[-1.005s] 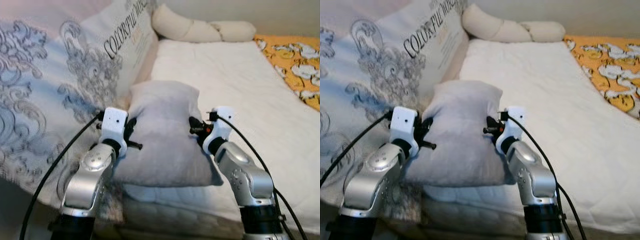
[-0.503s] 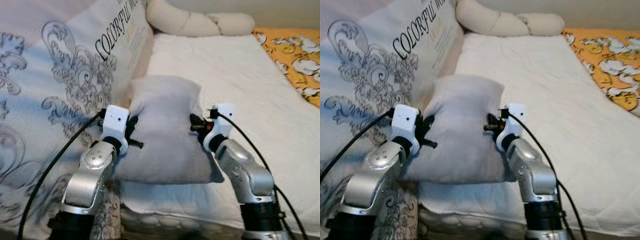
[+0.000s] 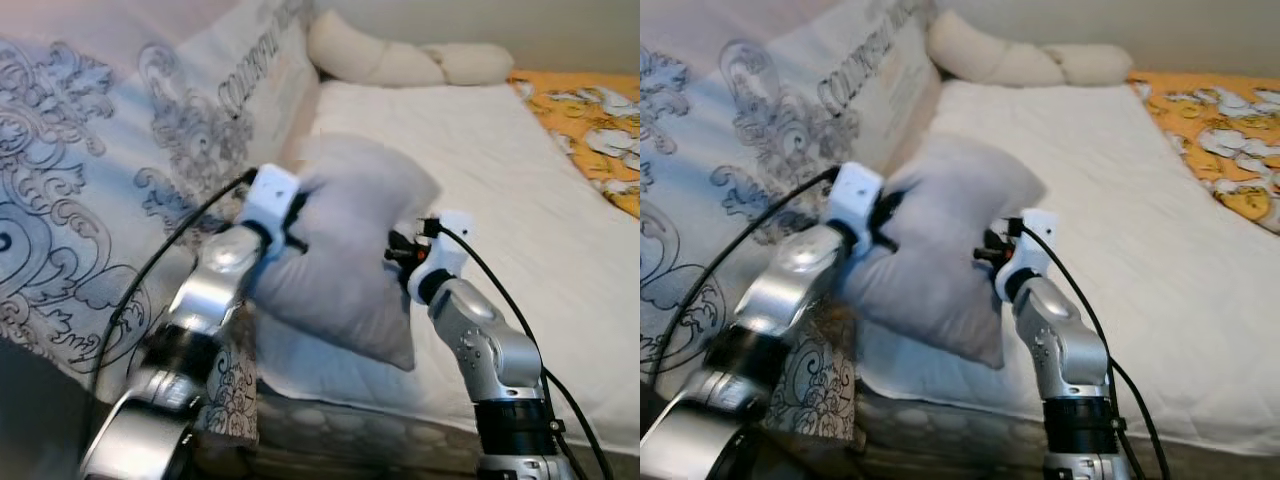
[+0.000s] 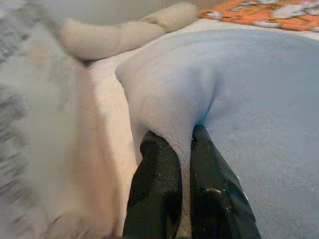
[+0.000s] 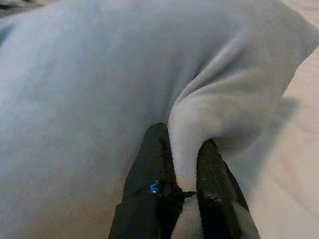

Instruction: Clean up the room

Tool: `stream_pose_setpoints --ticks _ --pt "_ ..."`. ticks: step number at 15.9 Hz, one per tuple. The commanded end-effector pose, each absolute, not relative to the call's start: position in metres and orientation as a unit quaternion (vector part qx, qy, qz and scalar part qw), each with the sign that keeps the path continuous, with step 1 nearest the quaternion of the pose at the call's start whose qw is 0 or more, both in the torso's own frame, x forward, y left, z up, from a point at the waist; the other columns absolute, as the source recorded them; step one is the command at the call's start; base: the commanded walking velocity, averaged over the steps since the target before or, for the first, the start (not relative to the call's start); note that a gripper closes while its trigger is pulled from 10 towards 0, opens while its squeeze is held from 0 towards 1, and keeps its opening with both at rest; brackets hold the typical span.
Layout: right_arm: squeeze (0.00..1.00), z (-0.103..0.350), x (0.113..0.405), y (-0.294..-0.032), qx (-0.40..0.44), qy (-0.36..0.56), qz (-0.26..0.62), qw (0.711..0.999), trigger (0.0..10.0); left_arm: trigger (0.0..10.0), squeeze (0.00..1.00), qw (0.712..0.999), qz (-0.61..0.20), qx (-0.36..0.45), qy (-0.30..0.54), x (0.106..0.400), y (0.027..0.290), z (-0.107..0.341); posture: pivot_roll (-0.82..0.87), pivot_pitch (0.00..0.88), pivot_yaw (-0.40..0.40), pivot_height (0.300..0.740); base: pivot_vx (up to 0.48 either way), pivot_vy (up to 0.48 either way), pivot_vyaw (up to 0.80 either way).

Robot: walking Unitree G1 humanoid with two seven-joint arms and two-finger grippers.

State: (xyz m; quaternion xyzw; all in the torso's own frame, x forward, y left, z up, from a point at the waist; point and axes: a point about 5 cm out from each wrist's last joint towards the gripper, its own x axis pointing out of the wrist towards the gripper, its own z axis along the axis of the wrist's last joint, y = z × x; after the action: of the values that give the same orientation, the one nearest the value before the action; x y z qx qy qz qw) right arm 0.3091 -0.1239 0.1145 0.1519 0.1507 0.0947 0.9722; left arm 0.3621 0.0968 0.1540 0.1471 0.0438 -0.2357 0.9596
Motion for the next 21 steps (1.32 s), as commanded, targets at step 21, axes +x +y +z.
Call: stream_pose_setpoints --ticks 21 --pt "1.0 0.125 0.301 -0.121 0.152 0.107 0.144 0.972 10.0 10.0 0.0 0.963 -0.012 0.268 0.004 0.39 0.149 0.146 -0.12 0.0 0.057 0.74 0.0 0.0 0.0"
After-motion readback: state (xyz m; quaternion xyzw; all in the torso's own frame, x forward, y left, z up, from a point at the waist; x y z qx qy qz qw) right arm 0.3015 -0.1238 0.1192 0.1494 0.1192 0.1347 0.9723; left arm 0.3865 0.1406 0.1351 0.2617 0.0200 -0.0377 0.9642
